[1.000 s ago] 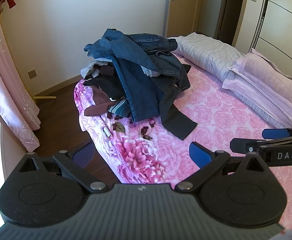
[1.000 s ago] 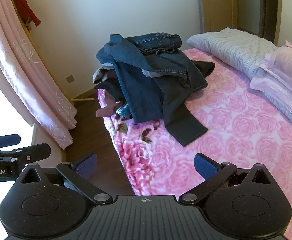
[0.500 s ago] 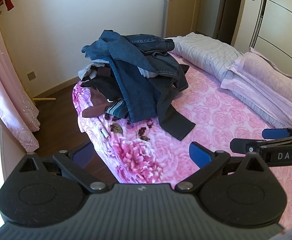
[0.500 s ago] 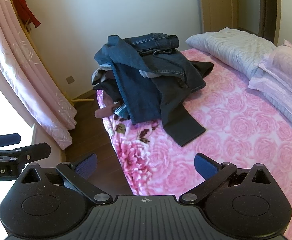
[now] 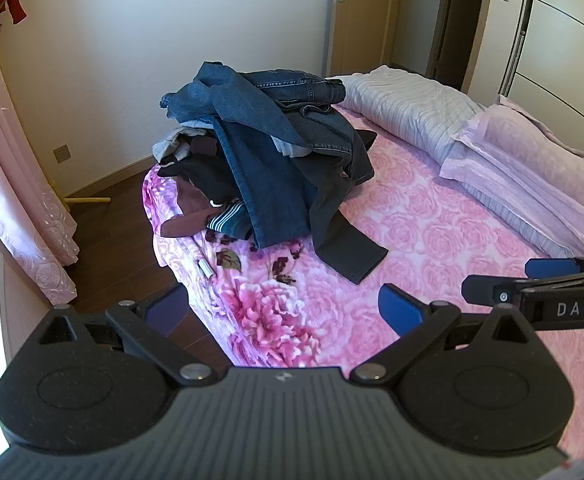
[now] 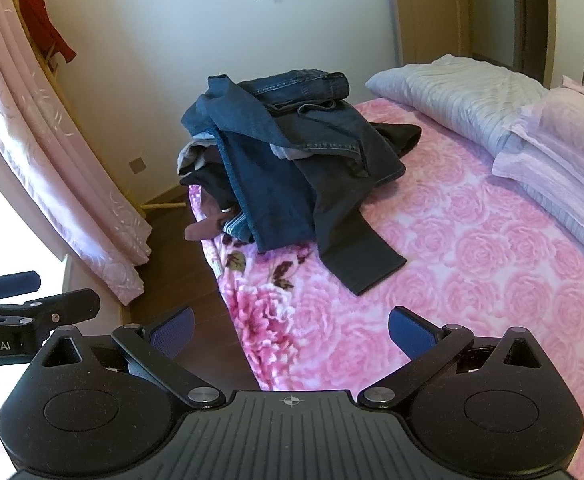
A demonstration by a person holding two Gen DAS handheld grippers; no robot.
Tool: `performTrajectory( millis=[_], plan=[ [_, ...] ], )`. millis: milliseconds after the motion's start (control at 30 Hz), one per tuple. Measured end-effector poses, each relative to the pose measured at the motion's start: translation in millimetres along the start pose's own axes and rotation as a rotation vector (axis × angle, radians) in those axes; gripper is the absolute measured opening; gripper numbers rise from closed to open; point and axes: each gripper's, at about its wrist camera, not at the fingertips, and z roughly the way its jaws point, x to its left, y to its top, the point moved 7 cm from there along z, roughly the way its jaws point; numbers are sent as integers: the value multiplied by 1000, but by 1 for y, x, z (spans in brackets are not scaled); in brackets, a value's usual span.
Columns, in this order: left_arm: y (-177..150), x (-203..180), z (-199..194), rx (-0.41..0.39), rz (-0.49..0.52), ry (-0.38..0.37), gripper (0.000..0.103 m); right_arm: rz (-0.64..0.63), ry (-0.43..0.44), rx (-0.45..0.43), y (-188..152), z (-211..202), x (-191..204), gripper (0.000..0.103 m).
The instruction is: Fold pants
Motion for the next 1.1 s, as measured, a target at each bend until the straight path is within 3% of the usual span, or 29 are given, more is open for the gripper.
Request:
performTrajectory(
  millis=[667, 767, 1100],
  plan=[
    [18, 10, 39, 33, -52, 18, 101, 16, 27, -7, 19, 23, -14, 101],
    [29, 14, 53, 30, -54, 20, 101, 18, 27, -14, 27, 31, -16, 100],
    [92, 48, 122, 31, -17, -7, 100, 84, -9, -24, 78, 87, -21, 84]
  ],
)
